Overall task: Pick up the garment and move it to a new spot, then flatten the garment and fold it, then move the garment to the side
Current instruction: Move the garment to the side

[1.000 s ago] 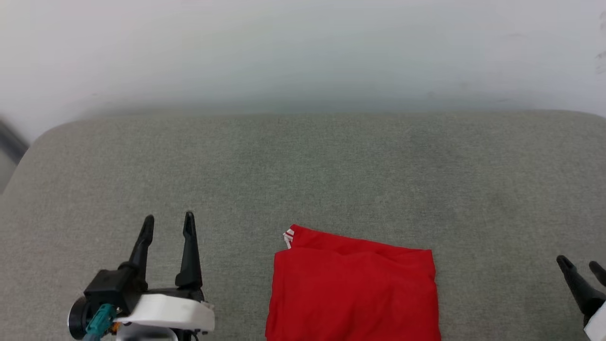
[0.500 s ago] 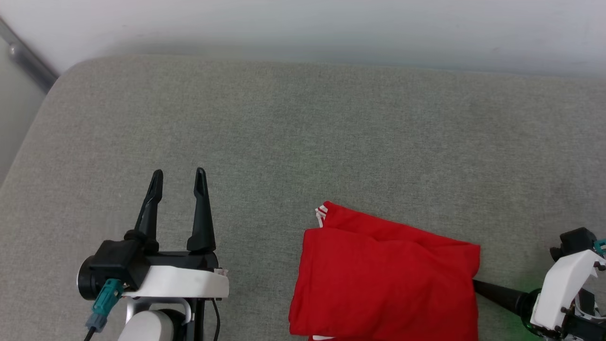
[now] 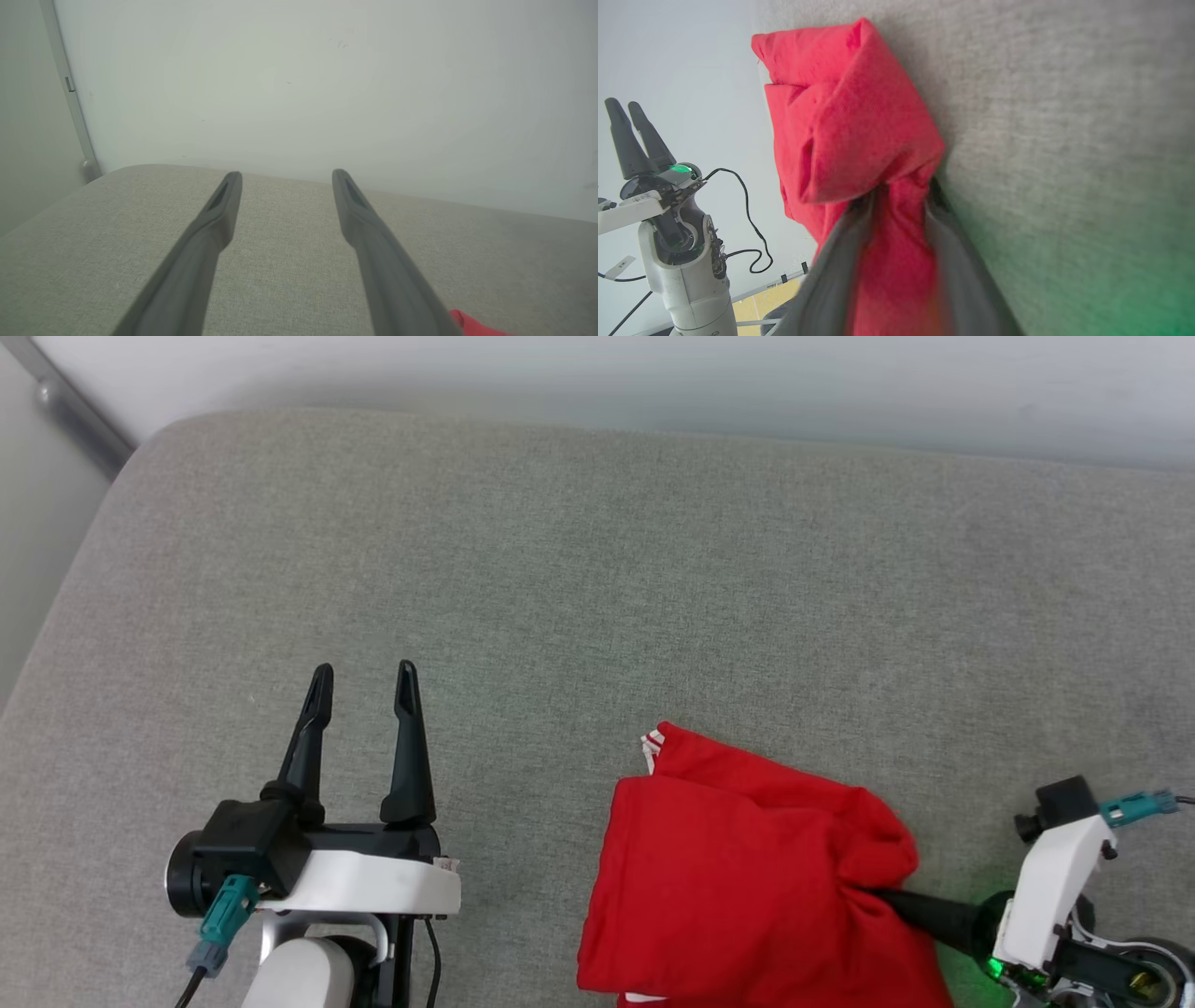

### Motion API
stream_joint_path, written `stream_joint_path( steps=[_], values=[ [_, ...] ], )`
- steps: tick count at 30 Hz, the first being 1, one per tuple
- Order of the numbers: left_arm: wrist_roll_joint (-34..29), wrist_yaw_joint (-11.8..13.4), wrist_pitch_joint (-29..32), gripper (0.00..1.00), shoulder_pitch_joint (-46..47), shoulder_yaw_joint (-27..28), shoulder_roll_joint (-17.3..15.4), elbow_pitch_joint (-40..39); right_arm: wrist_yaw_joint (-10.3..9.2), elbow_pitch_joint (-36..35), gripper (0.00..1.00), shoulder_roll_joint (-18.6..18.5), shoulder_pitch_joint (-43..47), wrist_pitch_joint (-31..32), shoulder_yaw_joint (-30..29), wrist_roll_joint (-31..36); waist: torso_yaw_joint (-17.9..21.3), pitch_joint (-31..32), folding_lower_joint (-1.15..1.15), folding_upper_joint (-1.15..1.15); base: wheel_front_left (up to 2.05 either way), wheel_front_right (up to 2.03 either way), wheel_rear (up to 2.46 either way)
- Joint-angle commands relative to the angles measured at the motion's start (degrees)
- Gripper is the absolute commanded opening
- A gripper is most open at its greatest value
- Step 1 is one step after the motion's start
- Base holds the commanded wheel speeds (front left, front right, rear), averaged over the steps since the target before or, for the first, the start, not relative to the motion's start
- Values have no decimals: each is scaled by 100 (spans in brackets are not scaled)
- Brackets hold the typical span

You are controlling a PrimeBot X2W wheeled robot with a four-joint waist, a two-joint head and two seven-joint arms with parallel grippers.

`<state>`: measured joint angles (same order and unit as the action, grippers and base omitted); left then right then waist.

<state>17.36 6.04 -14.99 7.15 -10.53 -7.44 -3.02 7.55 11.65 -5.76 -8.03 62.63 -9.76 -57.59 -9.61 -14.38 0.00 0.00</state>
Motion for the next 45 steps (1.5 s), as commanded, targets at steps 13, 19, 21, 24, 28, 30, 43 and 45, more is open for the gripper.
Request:
stream_joint_path(
  steps=[13, 19, 21, 24, 28, 30, 43, 45],
  values=[
    [-126, -230, -26, 100, -260, 256, 28, 303, -9, -428, 0, -349, 91, -53, 154, 443, 446, 673, 0, 0, 0, 0, 0],
    [-165, -294, -26, 100, -464, 323, -66, 234, -8, -463, 0, -1041, 57, -382, 390, 1549, 1157, 730, 0, 0, 0, 0, 0],
    [-183, -299, -24, 100, -486, 298, -89, 191, -8, -370, 0, -1193, -92, -530, 496, 1869, 1506, 681, 0, 0, 0, 0, 0],
    [-211, -336, 22, 100, -456, 253, -145, 142, -8, -166, 0, -1341, -354, -735, 716, 2191, 2094, 569, 0, 0, 0, 0, 0],
    [-266, -367, 160, 100, -313, 144, -203, 7, -9, 152, 0, -1352, -724, -1055, 1072, 2439, 2892, 338, 0, 0, 0, 0, 0],
    [-283, -404, 265, 100, -206, 106, -248, -70, -9, 312, 0, -1347, -960, -1246, 1227, 2524, 3226, 171, 0, 0, 0, 0, 0],
    [-758, -572, 926, 100, 1159, -134, -677, -714, -9, 1690, 0, -1705, -2760, -2925, 1327, 2782, 3681, -1509, 0, 0, 0, 0, 0],
    [-824, -617, 1004, 100, 1389, -199, -712, -801, -9, 1934, 0, -1885, -3084, -3289, 1215, 2921, 3590, -1776, 0, 0, 0, 0, 0]
  ],
)
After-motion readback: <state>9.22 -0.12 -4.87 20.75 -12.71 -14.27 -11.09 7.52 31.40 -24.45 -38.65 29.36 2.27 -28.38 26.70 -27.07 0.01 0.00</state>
